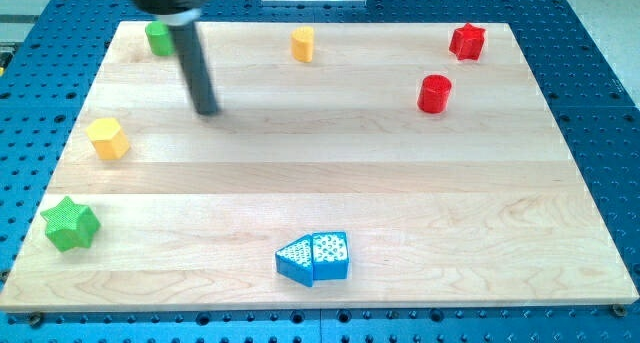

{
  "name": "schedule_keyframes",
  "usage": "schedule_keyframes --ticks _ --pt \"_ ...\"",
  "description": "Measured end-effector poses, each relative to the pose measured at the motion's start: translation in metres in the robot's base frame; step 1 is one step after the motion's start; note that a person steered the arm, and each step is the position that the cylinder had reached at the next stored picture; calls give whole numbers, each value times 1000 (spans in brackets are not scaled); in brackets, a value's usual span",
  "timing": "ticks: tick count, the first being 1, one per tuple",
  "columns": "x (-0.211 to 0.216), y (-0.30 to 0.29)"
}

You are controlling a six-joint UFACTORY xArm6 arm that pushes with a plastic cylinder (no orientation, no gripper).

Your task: Touch the top left of red circle

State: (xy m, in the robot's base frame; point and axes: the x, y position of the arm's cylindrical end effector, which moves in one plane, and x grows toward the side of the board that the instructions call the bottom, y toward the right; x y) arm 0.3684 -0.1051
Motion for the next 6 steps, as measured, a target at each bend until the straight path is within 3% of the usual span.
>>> schedule_keyframes --ticks 2,3,6 --pt "0 161" --pt "-18 199" --pt "-49 228"
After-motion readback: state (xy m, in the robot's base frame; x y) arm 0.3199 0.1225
